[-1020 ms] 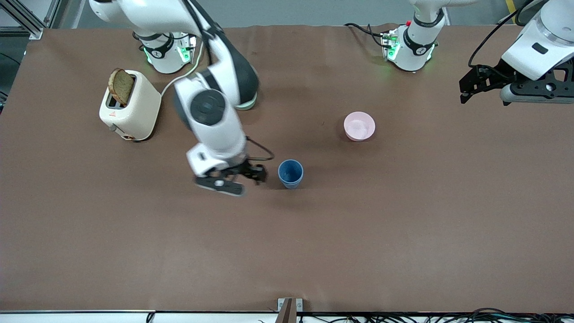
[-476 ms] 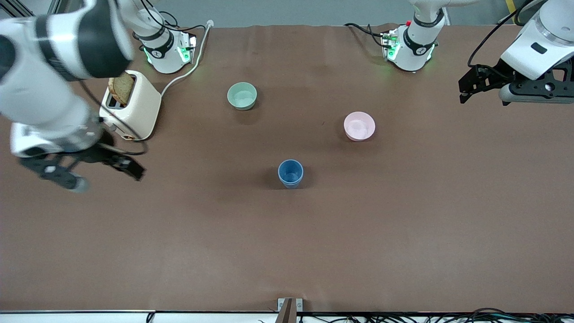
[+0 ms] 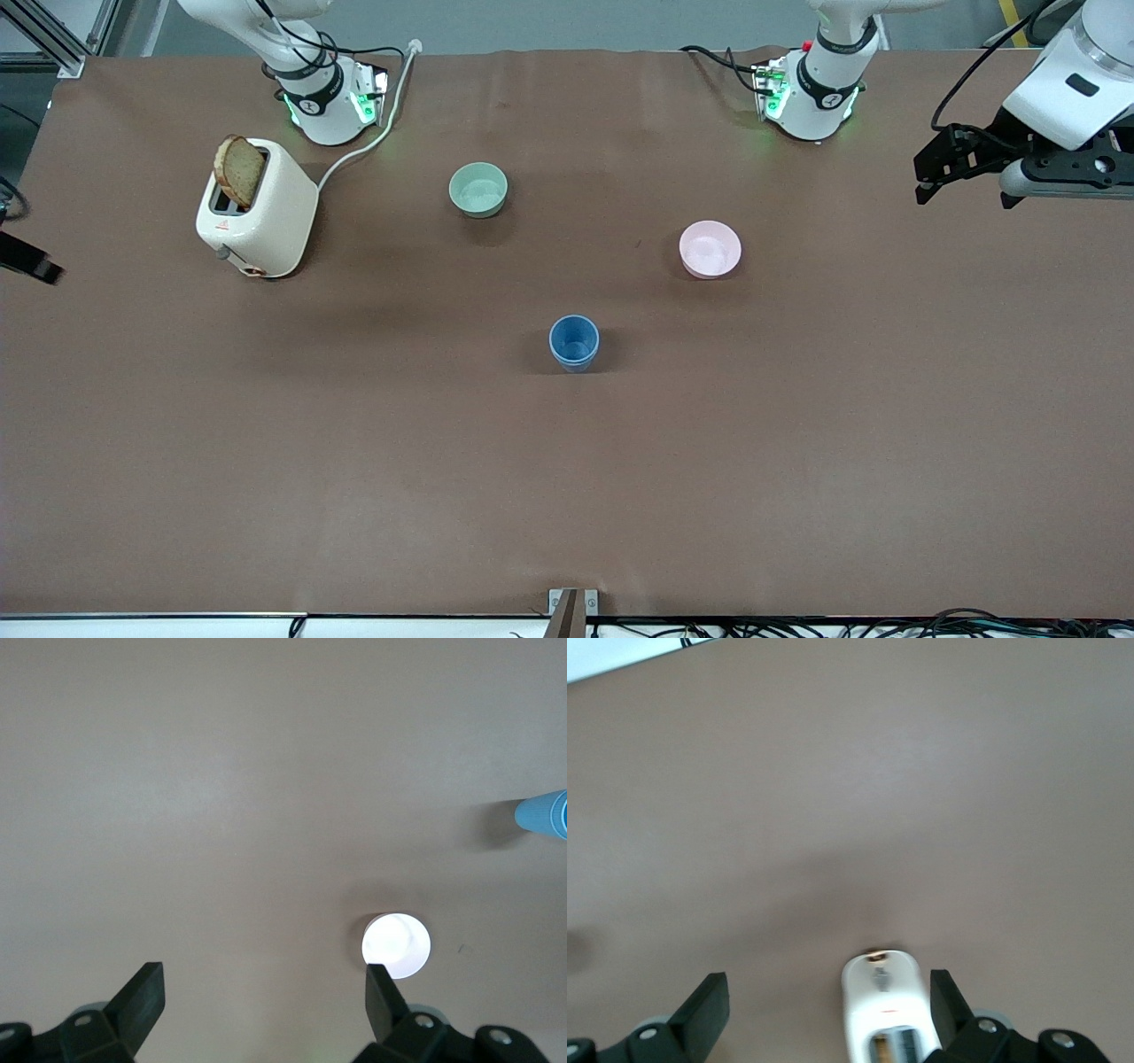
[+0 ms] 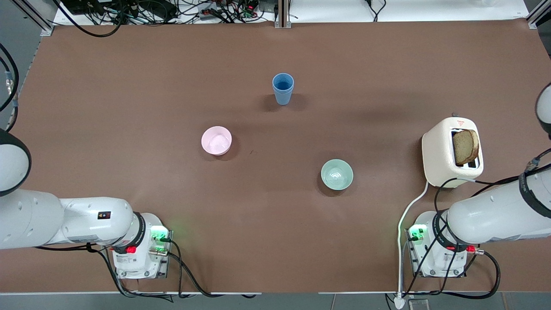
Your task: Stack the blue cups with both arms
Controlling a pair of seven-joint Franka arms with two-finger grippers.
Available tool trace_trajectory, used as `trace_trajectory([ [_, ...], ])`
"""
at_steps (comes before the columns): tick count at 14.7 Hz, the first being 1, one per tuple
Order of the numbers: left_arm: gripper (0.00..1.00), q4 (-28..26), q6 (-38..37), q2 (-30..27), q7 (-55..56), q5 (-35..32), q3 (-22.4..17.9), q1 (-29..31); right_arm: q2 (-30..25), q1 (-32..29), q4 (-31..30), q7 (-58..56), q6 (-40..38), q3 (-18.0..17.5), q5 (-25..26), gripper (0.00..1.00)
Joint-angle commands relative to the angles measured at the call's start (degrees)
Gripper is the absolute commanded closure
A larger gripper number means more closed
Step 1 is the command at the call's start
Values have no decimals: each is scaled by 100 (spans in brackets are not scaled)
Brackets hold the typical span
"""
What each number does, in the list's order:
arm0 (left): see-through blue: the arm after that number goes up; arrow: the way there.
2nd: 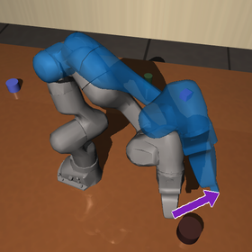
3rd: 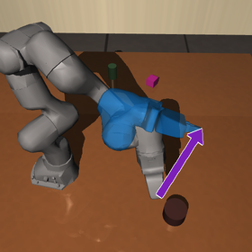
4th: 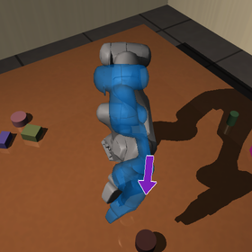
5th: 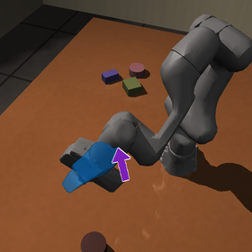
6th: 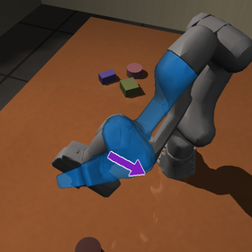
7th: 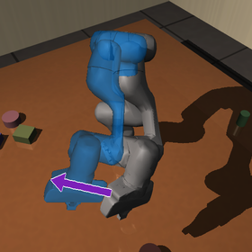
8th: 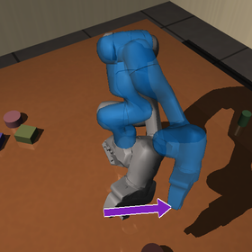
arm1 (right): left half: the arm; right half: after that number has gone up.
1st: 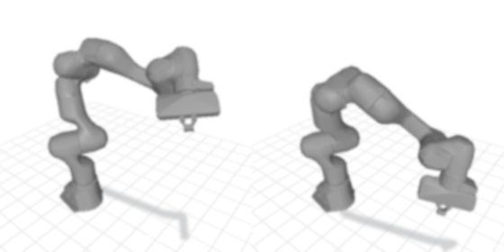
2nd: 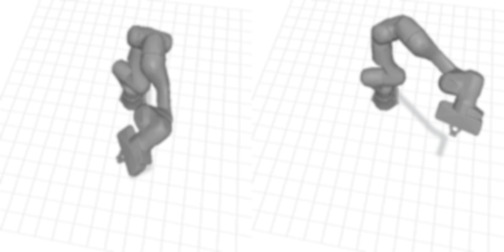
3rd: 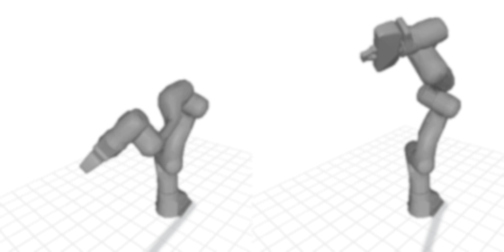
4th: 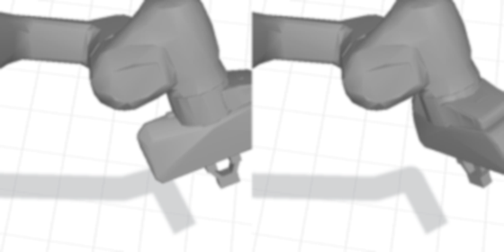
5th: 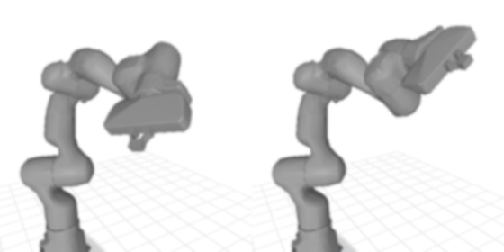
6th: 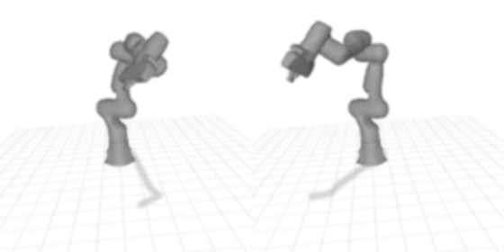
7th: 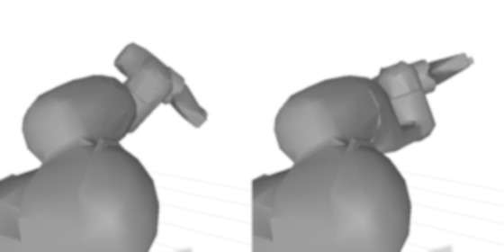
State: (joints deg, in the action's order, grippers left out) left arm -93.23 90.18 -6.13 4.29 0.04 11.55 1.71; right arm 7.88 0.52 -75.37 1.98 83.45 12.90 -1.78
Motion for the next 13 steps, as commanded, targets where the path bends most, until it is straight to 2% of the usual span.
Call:
trace_trajectory([
  [1, 0, 332, -53, 217, -7, -21, 22, 57, -321, -516, -285, -645, 22, -314, 11, 0],
  [4, 0, 341, -53, 226, 11, -13, 22, 57, -795, -483, -1055, -611, 494, -358, 11, 0],
  [5, 0, 341, -53, 226, 11, -13, 22, 57, -988, -465, -1311, -280, 628, -471, 11, 0],
  [6, 0, 332, -61, 226, 11, -13, 22, 49, -1025, -421, -1331, 167, 577, -559, 11, 0],
  [8, 0, 332, -70, 226, 11, -13, 31, 49, -1026, -395, -1287, 233, 541, -762, 90, 0],
  [13, 0, 341, -70, 226, -42, -13, 22, 66, -999, -377, -1182, 49, 436, -754, 213, 0],
])
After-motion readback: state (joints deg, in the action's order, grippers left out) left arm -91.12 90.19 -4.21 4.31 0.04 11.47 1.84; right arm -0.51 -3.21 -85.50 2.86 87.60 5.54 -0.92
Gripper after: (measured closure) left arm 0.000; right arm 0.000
